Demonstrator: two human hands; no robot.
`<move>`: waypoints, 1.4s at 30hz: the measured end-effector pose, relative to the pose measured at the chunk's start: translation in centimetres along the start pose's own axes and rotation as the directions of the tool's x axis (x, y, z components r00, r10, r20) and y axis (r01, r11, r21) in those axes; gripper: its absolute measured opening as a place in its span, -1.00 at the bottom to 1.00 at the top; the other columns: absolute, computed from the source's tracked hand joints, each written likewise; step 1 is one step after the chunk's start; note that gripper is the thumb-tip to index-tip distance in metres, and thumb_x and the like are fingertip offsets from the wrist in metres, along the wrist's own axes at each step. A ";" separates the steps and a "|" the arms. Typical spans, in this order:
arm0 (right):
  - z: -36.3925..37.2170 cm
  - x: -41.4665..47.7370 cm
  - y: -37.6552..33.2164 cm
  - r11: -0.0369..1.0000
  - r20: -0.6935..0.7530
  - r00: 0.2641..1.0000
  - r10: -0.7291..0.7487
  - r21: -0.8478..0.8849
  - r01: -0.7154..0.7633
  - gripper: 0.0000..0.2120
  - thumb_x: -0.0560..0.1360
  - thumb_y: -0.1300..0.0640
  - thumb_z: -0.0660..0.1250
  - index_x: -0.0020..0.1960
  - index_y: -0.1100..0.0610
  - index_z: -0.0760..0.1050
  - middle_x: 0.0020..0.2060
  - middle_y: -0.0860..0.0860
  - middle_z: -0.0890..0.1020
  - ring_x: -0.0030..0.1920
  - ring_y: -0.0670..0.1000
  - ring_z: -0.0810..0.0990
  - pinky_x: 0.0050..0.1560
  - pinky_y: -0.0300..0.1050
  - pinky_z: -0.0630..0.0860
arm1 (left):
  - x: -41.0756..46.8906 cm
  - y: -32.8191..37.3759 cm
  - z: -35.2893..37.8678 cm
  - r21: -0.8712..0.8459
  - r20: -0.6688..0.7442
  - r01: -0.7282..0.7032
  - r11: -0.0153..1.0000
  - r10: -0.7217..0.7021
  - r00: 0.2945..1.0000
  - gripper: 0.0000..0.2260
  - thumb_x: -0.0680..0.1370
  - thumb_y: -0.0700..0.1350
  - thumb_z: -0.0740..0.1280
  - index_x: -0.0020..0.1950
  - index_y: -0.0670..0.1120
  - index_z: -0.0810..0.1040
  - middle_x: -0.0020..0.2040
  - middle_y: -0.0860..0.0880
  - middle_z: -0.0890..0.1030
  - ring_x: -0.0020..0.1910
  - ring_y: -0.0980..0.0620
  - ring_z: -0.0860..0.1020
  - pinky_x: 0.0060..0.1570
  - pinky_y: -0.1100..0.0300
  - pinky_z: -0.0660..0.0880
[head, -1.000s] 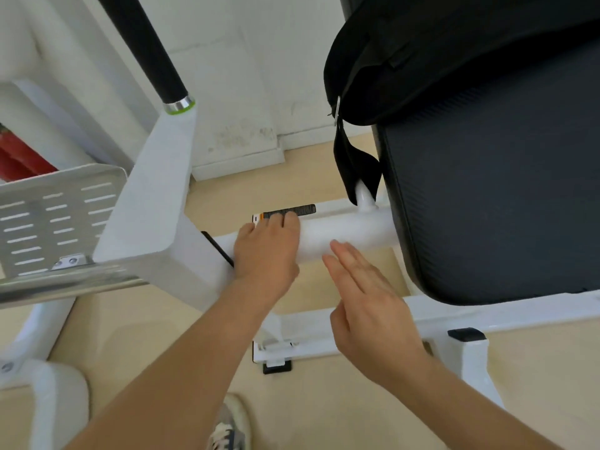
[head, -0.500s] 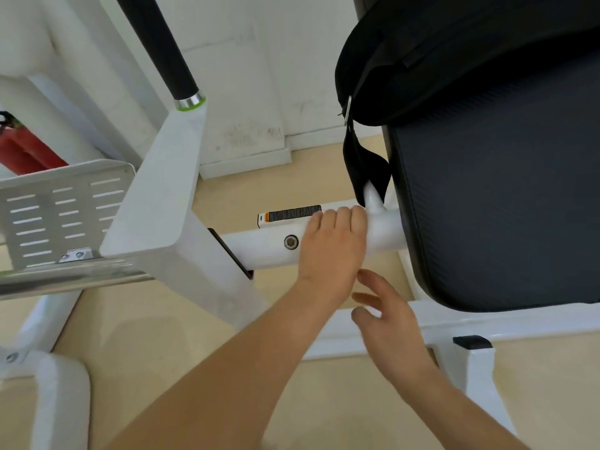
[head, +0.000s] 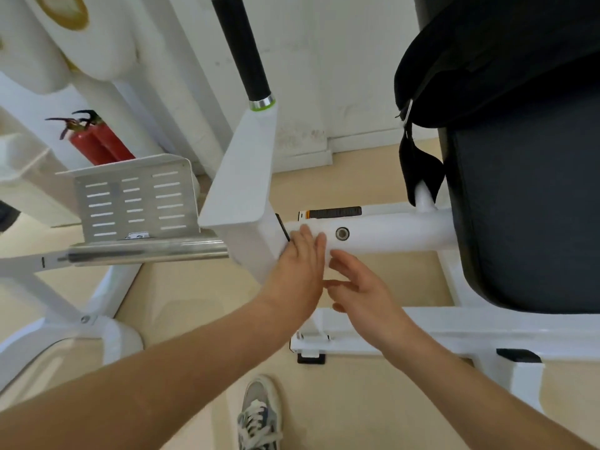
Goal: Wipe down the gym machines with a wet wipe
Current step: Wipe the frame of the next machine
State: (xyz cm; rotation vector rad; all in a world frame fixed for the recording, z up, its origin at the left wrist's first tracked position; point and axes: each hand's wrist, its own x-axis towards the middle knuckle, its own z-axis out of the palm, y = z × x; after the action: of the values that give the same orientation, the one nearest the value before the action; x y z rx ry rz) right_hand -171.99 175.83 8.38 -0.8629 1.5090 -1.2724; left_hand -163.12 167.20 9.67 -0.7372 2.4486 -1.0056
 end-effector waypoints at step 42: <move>0.8 0.3 -6.4 0.945 -0.255 0.919 -0.301 -0.212 0.250 -0.79 0.47 0.22 0.38 -0.23 -0.07 0.59 -0.34 -0.13 0.61 -0.31 -0.17 0.52 -0.24 -0.31 0.40 | -10.3 -7.4 0.6 -0.531 0.677 -0.108 -0.841 -0.497 0.543 -0.90 0.50 -0.08 0.43 0.00 0.01 0.68 -0.08 0.10 0.69 -0.11 0.15 0.60 -0.10 0.25 0.41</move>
State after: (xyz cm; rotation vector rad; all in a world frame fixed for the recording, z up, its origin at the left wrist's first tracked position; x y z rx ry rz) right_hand -171.73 173.97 14.51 -1.0735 1.7941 -1.5385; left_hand -152.34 168.64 16.24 1.3276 -1.0053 -1.2867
